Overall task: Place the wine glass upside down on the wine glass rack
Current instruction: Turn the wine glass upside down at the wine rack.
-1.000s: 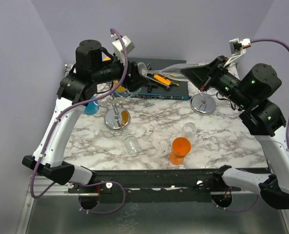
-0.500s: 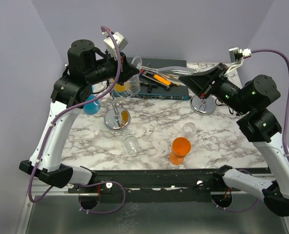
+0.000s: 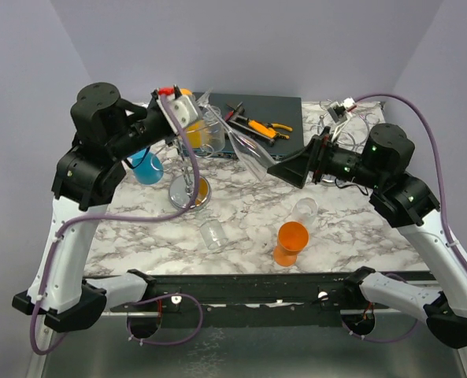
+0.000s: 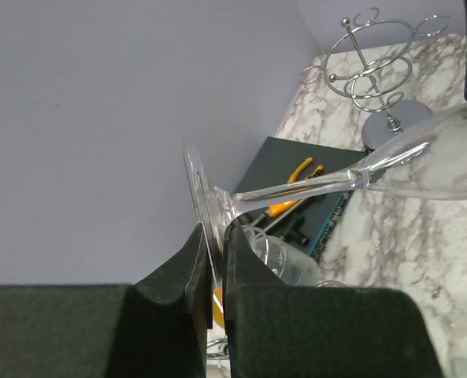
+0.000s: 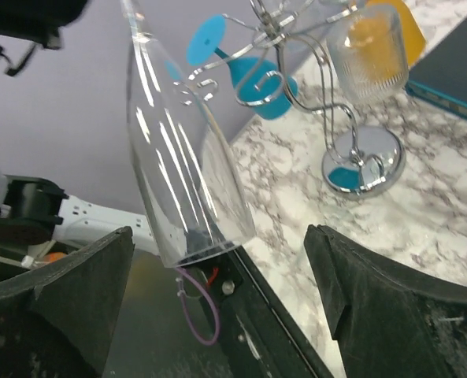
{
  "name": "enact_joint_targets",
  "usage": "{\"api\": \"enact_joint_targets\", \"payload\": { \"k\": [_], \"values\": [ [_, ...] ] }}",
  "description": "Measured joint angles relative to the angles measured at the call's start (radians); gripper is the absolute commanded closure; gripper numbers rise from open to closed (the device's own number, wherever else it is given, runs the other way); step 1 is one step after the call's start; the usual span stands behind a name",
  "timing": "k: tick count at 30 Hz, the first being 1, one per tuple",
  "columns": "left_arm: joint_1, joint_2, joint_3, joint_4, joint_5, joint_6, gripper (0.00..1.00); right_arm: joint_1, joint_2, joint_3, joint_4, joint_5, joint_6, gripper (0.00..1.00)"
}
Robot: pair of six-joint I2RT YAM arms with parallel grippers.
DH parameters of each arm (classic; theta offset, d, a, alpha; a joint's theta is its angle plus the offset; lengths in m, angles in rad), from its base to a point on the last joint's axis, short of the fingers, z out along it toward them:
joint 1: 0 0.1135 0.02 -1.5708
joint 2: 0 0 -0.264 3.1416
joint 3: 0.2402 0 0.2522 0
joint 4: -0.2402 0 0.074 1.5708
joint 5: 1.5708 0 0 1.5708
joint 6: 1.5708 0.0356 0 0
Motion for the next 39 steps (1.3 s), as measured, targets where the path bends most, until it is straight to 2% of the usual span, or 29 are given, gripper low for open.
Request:
{"api": "enact_joint_targets", "payload": {
  "k": [4,7,14,21,27,33,35,39],
  "values": [
    [-0.014,-0.062,-0.025,-0.011,0.062,0.168,1.0,0.0,0.018,0.029,-0.111,-0.015,-0.061,0.0],
    [-0.017,-0.108,-0.071,-0.009,0.107,0.287,1.0,0.0,0.039,0.055,-0.13,-0.055,-0.117,0.0],
    [-0.017,-0.167,-0.163,-0.016,0.169,0.485,1.0,0.0,0.107,0.016,0.06,-0.283,-0.169,0.0],
    [-0.017,-0.178,-0.187,-0.016,0.183,0.57,1.0,0.056,0.199,-0.045,0.19,-0.385,-0.214,0.0],
    [-0.017,-0.182,-0.188,-0.024,0.19,0.592,1.0,0.159,0.24,-0.046,0.217,-0.376,-0.288,0.0],
    [-0.017,-0.187,-0.198,-0.026,0.19,0.607,1.0,0.198,0.236,-0.119,0.304,-0.314,-0.315,0.01],
    [-0.017,-0.187,-0.2,-0.026,0.19,0.611,1.0,0.211,0.228,-0.169,0.346,-0.291,-0.311,0.1],
    [-0.017,-0.187,-0.203,-0.026,0.19,0.615,1.0,0.249,0.225,-0.216,0.393,-0.226,-0.312,0.39]
  ]
}}
